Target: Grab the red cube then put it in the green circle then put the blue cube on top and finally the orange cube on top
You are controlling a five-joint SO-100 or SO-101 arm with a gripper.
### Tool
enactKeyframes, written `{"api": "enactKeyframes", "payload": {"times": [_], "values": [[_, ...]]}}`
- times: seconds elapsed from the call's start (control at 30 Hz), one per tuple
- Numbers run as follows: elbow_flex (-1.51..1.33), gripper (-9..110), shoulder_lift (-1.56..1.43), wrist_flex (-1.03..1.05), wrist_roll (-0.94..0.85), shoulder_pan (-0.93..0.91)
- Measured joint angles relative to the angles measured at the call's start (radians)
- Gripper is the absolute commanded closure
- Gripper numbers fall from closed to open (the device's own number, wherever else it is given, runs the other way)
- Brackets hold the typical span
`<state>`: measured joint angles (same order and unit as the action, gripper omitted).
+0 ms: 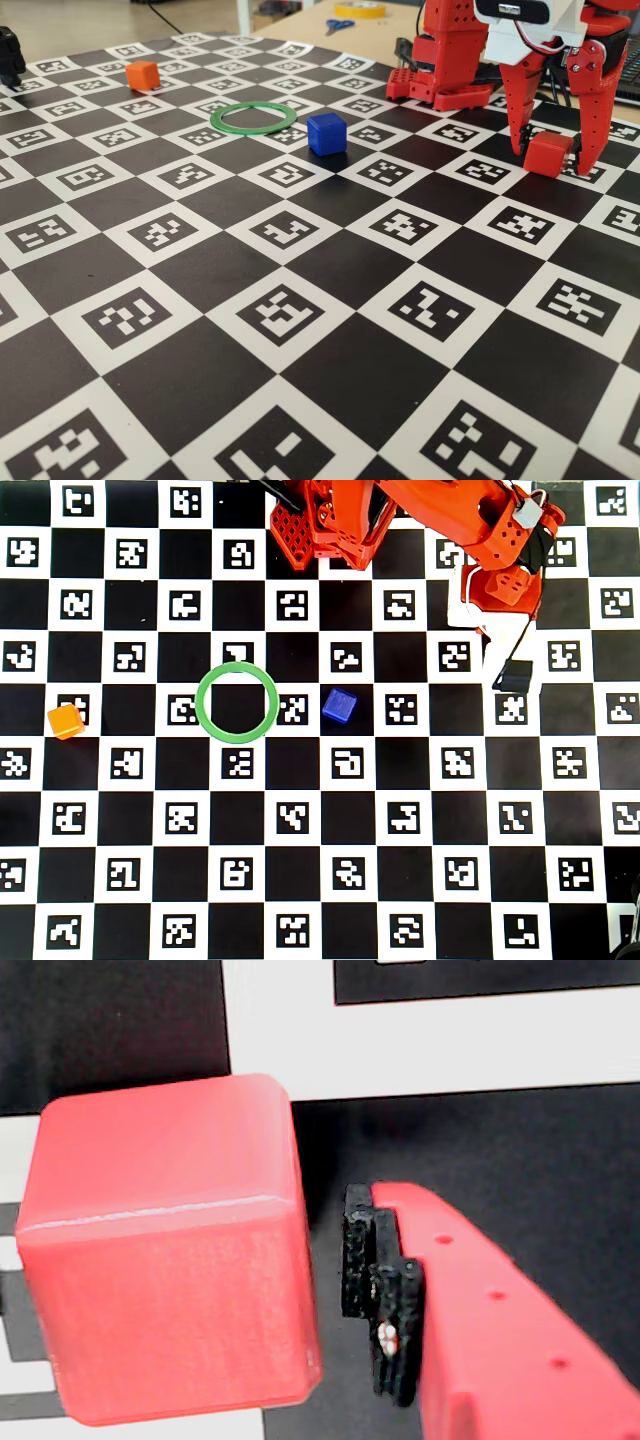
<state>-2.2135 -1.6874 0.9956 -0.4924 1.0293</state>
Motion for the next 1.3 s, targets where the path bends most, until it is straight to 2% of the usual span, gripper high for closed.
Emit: {"api": "enactKeyframes", "payload": {"times": [0.27,0.53,0.67,1.3], "values": [[0.000,92,0.000,0.000,0.023,0.000],[0.002,95,0.000,0.008,0.041,0.000],[0.038,95,0.000,0.075,0.061,-0.017],[0.176,97,-0.287,0.440,-0.005,-0.367]]}}
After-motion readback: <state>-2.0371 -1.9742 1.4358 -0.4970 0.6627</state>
